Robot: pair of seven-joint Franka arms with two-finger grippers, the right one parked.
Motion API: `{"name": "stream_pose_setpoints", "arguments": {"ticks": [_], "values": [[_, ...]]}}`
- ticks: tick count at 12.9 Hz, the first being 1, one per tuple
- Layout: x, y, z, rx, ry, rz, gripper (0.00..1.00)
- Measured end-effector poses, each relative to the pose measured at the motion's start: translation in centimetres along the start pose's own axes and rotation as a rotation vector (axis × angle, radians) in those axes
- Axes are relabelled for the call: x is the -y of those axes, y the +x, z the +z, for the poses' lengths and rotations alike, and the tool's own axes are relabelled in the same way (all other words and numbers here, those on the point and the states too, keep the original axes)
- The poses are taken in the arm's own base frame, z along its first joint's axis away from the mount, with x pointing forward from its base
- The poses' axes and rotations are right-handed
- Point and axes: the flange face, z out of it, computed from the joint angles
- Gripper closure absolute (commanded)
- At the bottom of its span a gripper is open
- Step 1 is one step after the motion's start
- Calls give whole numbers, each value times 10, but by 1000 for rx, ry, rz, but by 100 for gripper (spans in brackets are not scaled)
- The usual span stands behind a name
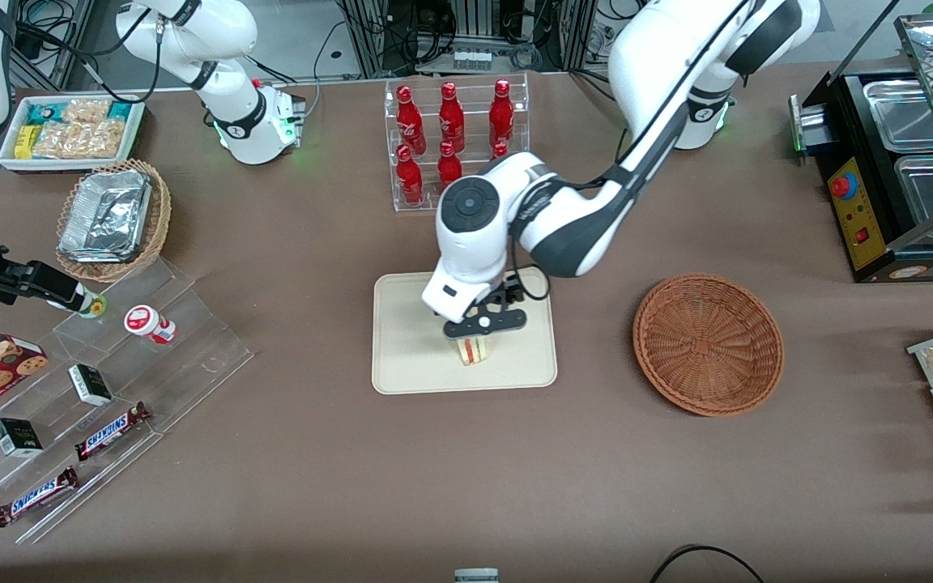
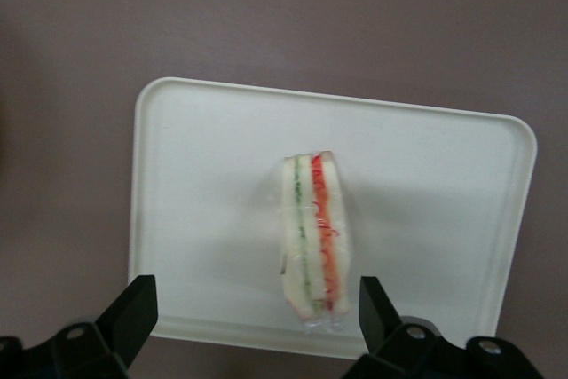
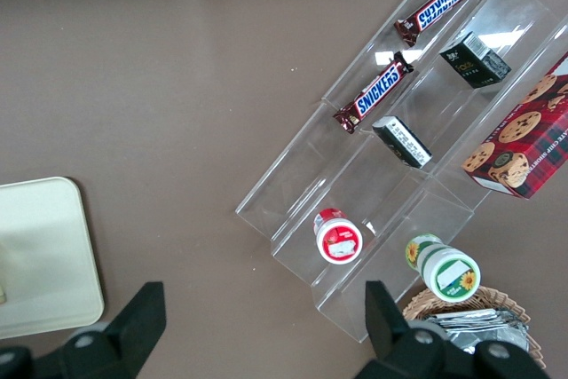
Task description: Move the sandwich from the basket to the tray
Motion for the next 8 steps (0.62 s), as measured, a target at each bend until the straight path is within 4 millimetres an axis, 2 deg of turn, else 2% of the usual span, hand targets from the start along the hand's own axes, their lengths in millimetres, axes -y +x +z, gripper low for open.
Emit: {"name": "stream_pose_setpoints", "arguments": {"ticks": [2,4,8], "values": [[30,14,-22,29,49,39,0],[68,38,-44,52,46,88,0],[142,67,-57,107,61,119,0]]}}
